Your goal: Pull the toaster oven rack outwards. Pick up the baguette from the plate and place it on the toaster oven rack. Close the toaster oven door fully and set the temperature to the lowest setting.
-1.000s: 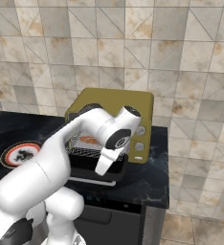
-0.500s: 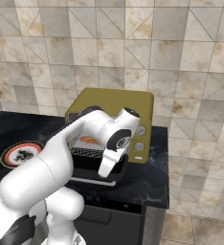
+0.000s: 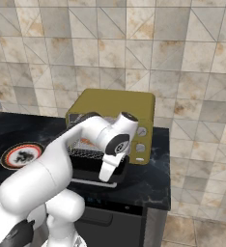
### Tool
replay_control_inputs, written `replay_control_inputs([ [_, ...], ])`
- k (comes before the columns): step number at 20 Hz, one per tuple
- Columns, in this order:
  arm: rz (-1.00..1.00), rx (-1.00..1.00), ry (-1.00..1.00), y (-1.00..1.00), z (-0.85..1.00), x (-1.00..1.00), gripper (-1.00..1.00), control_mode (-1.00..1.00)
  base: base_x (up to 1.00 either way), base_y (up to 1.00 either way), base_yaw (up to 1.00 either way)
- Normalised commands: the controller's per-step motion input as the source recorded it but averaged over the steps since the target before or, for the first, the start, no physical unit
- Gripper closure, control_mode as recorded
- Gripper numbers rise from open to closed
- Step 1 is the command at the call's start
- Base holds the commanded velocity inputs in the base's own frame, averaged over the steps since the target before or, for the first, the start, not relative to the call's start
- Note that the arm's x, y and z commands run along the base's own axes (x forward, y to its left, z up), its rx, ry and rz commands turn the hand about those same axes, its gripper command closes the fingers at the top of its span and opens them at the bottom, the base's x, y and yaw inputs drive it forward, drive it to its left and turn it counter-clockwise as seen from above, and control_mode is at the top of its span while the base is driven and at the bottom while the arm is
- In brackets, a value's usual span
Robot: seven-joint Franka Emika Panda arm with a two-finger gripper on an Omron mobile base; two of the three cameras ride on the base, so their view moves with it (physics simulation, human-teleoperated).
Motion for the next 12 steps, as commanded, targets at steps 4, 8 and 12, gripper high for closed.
replay_control_inputs([
  [4, 0.00, 0.00, 0.00, 0.00, -0.16, 0.22, -1.00, -1.00, 0.00, 0.00, 0.00],
  [8, 0.00, 0.00, 0.00, 0.00, -0.15, 0.23, -1.00, -1.00, 0.00, 0.00, 0.00],
  [12, 0.00, 0.00, 0.00, 0.00, -0.17, 0.22, -1.00, -1.00, 0.00, 0.00, 0.00],
])
